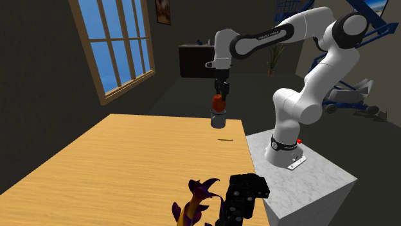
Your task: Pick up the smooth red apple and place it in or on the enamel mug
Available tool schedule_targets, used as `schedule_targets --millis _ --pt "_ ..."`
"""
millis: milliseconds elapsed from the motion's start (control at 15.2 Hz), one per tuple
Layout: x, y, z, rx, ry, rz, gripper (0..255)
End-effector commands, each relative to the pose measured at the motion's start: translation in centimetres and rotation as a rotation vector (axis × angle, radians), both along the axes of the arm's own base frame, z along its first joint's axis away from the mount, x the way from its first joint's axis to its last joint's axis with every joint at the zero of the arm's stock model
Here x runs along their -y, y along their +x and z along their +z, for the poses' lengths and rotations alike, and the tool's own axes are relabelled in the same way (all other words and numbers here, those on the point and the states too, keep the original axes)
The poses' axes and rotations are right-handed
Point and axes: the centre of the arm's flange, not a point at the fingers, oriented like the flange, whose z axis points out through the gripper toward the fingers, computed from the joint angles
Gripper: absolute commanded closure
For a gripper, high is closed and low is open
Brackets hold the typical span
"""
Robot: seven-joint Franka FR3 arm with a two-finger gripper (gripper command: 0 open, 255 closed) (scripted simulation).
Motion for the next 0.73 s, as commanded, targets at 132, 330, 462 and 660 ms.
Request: schedule_targets --millis 132,330,462,660 --pt "0.0 -0.1 -0.6 -0.013 0.008 0.001 0" --pt "-0.1 -0.1 -0.5 -0.013 0.008 0.001 0" --pt "0.1 -0.1 2.1 -0.013 0.008 0.001 0" --pt "0.3 -0.1 4.5 -0.013 0.008 0.001 0"
